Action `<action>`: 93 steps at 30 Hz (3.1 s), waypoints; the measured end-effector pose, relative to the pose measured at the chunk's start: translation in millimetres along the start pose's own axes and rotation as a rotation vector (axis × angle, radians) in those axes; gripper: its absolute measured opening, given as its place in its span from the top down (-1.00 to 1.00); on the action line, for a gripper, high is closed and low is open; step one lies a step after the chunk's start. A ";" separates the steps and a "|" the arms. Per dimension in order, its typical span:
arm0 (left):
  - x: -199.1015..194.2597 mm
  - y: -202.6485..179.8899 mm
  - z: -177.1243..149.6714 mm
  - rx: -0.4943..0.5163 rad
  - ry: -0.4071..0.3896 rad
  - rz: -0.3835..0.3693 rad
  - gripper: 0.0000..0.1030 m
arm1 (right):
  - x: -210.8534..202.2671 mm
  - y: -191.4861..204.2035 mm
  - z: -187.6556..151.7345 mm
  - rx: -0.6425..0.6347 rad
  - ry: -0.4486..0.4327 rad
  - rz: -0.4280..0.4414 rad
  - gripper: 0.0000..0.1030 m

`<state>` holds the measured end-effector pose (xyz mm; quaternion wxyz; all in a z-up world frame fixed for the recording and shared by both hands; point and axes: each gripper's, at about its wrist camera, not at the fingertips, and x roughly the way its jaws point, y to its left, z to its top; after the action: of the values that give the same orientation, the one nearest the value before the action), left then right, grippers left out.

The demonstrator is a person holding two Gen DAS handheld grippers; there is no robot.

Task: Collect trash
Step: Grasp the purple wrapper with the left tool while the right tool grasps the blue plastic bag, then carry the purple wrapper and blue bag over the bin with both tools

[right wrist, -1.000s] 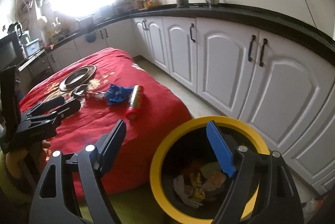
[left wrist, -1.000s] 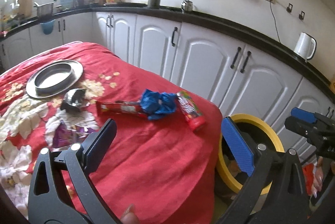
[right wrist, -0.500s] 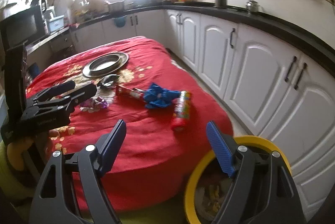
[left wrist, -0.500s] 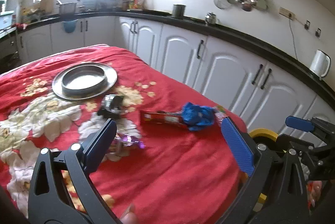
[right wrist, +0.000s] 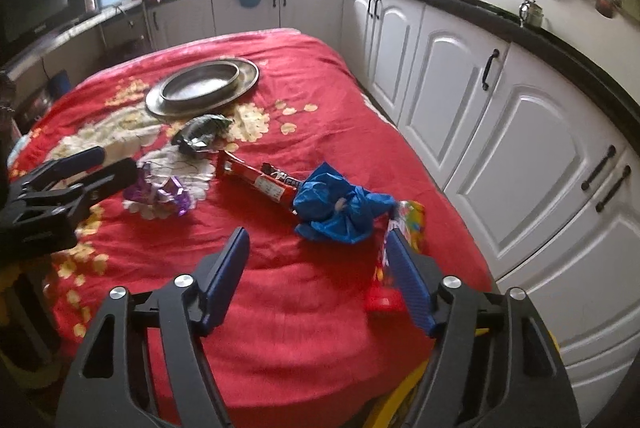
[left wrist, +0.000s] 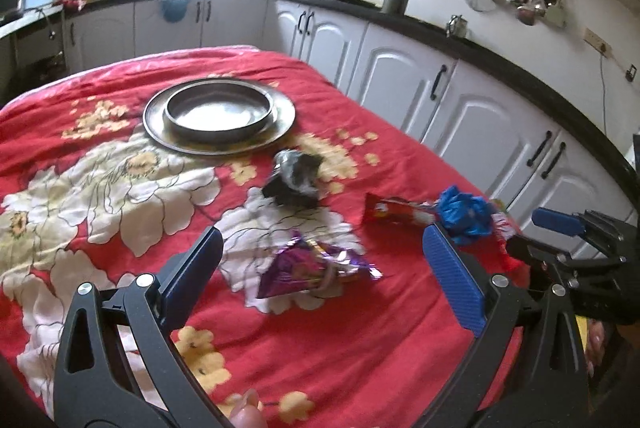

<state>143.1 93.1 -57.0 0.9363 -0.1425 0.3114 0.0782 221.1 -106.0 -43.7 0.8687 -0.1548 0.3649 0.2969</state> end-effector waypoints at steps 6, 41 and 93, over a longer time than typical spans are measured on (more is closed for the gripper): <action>16.8 12.3 -2.7 -0.023 0.038 0.010 -0.78 | 38.3 -1.8 17.4 -0.019 0.063 -0.023 -0.15; 16.4 15.6 -14.0 -0.048 0.101 -0.076 0.57 | 2.3 13.7 -16.6 0.085 0.049 0.189 0.89; -46.2 -117.0 -21.8 0.221 0.023 -0.294 0.57 | -136.8 -89.9 -89.7 0.369 -0.152 0.062 0.89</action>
<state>121.7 -27.3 -20.2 0.9439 -0.0836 0.3047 -0.0961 152.8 -274.4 -1.3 0.8978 0.0411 0.3513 0.2623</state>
